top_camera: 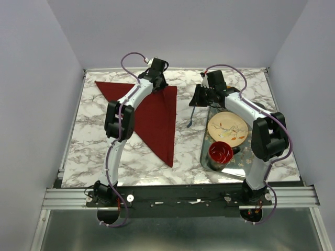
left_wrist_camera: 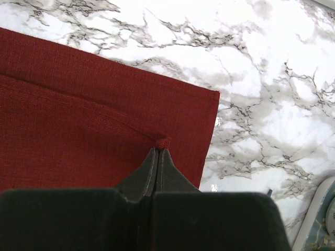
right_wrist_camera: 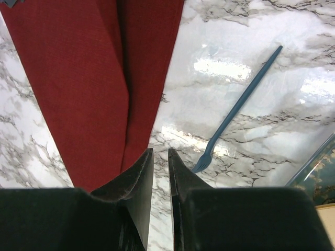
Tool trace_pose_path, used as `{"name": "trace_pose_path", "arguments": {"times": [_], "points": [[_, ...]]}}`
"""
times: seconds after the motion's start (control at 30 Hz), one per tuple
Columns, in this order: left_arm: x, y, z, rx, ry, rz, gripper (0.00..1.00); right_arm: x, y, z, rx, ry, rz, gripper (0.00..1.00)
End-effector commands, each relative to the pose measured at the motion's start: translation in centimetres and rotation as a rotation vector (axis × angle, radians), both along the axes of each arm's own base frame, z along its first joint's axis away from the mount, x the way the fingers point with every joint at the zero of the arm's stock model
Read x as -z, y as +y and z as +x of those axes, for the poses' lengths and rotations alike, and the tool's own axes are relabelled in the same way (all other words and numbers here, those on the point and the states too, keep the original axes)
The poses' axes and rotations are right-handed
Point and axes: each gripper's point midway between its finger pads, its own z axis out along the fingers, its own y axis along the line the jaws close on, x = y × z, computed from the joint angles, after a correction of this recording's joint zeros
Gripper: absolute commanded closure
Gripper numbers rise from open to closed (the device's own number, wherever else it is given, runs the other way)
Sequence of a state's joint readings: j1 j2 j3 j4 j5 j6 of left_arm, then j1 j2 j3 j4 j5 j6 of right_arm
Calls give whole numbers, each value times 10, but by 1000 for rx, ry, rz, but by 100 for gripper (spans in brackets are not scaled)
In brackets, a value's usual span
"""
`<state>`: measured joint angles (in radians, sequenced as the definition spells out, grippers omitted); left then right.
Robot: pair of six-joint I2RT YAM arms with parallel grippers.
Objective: Fold the napkin, place the utensils inside, and roll it up
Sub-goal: Fold the napkin
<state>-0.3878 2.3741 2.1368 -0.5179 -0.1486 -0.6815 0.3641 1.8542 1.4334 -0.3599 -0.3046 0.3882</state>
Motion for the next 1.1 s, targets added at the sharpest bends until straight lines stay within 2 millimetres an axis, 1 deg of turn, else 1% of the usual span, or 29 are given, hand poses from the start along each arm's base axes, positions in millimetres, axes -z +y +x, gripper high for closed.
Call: {"name": "trace_pose_path", "arguments": {"times": [0.0,0.07,0.27,0.43,0.57,0.77,0.87,1.07], "points": [[6,-8,4,-1,3,-14,100,1,-5,4,5,-8,-4,74],[2,-10,7,0,-7,-19,100,1,-6,5,7,-10,-4,74],[4,-14,8,0,-3,-36,100,3,-7,5,7,-6,-4,74],[-2,-14,12,-11,-20,-45,100,3,-6,5,6,-6,1,74],[-8,-19,14,-5,-33,-57,100,4,-6,5,5,-3,1,74],[-1,-20,13,-15,-19,-57,100,4,-6,5,5,-3,1,74],[-4,-17,15,-22,-29,-52,100,4,-6,5,4,-2,4,74],[-5,-22,16,-20,-29,-71,100,5,-6,5,5,1,4,74]]}}
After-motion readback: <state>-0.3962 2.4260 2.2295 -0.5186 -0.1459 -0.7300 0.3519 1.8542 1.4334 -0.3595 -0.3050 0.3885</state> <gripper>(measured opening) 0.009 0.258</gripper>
